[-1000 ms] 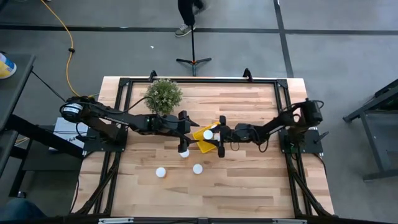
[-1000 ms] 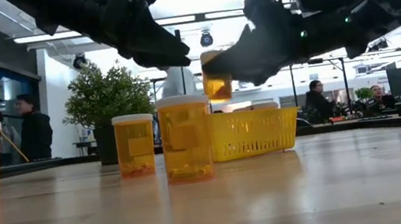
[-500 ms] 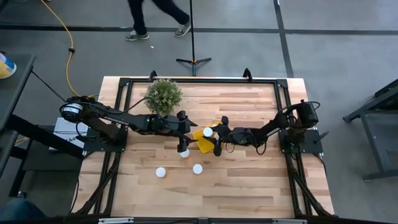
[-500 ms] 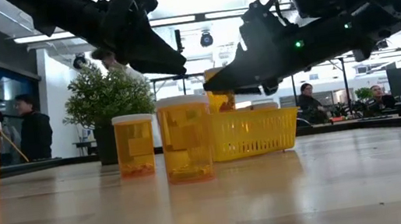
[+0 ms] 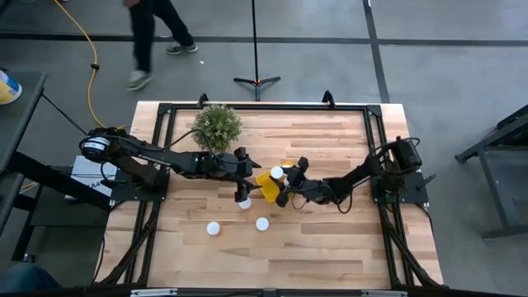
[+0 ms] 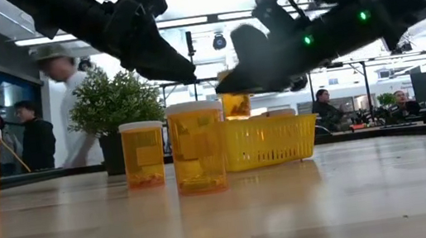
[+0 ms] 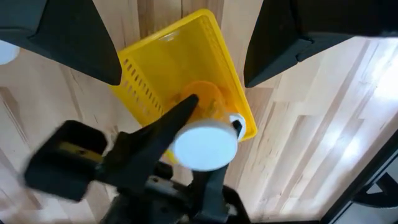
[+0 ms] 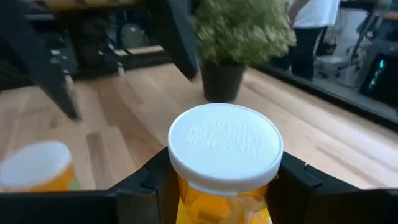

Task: Pick and place pill bottles into a basket
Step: Adjust the orange pill bottles

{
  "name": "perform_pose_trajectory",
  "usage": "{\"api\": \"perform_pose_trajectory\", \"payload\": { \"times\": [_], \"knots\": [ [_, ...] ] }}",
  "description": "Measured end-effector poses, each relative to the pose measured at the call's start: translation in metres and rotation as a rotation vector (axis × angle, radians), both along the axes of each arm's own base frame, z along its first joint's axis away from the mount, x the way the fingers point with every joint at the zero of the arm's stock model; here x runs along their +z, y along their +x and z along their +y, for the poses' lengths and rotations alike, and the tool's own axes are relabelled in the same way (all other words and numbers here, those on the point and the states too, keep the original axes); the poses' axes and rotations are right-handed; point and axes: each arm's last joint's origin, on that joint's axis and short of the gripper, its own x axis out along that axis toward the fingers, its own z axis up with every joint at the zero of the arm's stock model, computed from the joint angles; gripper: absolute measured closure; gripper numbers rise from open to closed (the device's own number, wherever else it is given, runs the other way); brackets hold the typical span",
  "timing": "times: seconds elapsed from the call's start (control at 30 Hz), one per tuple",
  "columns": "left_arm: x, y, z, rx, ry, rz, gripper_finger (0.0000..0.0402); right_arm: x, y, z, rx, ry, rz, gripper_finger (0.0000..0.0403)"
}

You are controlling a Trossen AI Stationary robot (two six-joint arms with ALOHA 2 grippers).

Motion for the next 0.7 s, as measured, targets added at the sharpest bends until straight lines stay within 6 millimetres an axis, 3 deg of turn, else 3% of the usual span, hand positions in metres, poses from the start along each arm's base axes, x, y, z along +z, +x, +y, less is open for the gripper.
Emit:
{"api": "perform_pose_trajectory", "payload": {
  "times": [0.13, 0.3, 0.7],
  "knots": [
    [-0.001, -0.001, 0.0, 0.0, 0.0, 0.012, 0.0028, 0.006, 0.007, 0.005, 0.012, -0.008, -0.005, 0.0232],
    [-0.004, -0.002, 0.0, 0.004, -0.004, 0.046, 0.0028, -0.003, 0.004, 0.007, -0.061, 0.064, 0.037, 0.0231],
    [0.007, -0.01, 0.0, -0.002, -0.003, 0.033, 0.0028, -0.002, 0.001, 0.036, -0.038, 0.127, -0.016, 0.0232]
  ]
}}
